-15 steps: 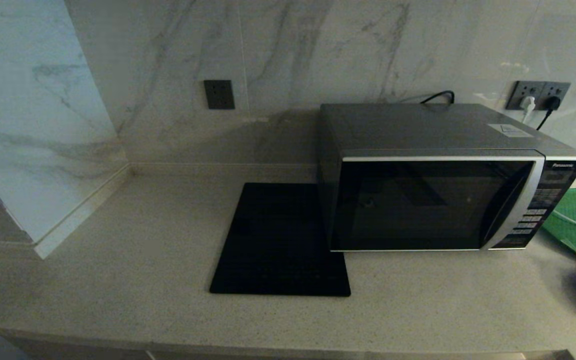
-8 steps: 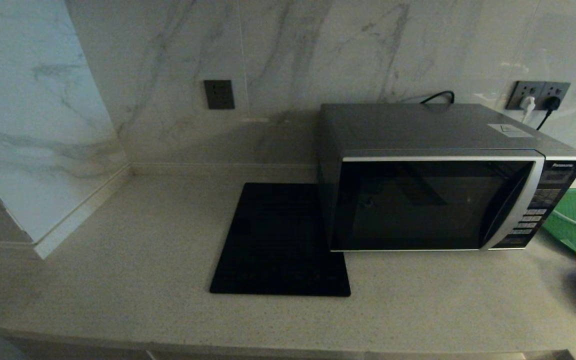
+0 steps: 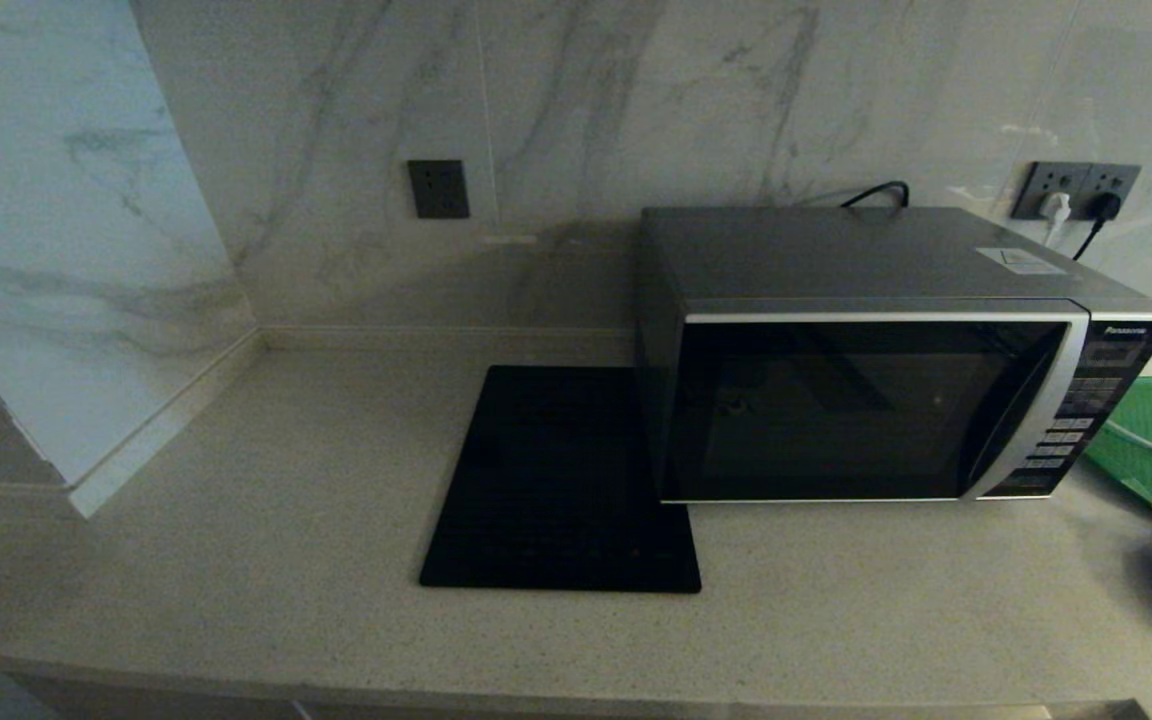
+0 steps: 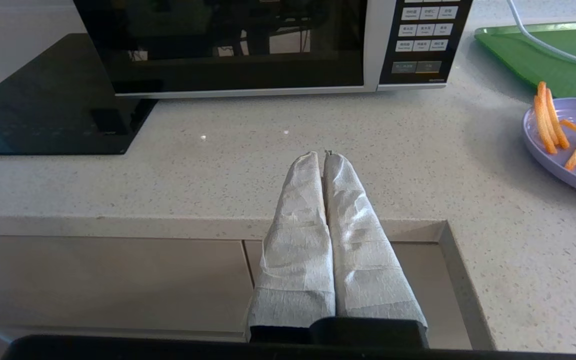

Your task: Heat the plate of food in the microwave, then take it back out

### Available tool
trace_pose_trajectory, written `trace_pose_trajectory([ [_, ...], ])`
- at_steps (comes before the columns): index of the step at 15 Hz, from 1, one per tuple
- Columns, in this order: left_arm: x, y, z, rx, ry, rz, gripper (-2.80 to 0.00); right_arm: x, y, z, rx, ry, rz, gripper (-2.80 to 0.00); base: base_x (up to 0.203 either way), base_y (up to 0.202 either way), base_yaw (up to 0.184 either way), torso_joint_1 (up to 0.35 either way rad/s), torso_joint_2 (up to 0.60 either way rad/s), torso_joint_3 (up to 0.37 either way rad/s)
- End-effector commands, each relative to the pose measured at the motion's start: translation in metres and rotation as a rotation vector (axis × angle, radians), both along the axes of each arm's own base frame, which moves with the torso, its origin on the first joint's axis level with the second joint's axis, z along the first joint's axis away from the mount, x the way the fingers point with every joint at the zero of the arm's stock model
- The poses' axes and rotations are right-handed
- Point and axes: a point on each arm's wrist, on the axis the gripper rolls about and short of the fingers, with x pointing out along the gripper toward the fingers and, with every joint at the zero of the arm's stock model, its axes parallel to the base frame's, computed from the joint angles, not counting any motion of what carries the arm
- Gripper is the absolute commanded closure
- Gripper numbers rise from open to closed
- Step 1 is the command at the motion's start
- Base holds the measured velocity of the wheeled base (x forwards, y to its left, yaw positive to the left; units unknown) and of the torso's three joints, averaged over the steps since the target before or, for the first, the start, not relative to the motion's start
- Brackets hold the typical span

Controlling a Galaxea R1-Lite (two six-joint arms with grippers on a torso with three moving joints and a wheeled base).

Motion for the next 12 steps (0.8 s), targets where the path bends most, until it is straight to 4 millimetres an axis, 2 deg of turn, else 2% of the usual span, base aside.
trace_pose_trajectory([
  [1,0.0000,0.0000,0.0000,-0.001,0.000,0.000,0.00,0.0002,0.0000,-0.0004,0.001,0.003,0.001,0.00,0.000,0.000,0.000,0.000,0.00,0.000],
  [12,0.0000,0.0000,0.0000,-0.001,0.000,0.000,0.00,0.0002,-0.0004,-0.0004,0.050,0.002,-0.018,0.00,0.000,0.000,0.000,0.000,0.00,0.000],
])
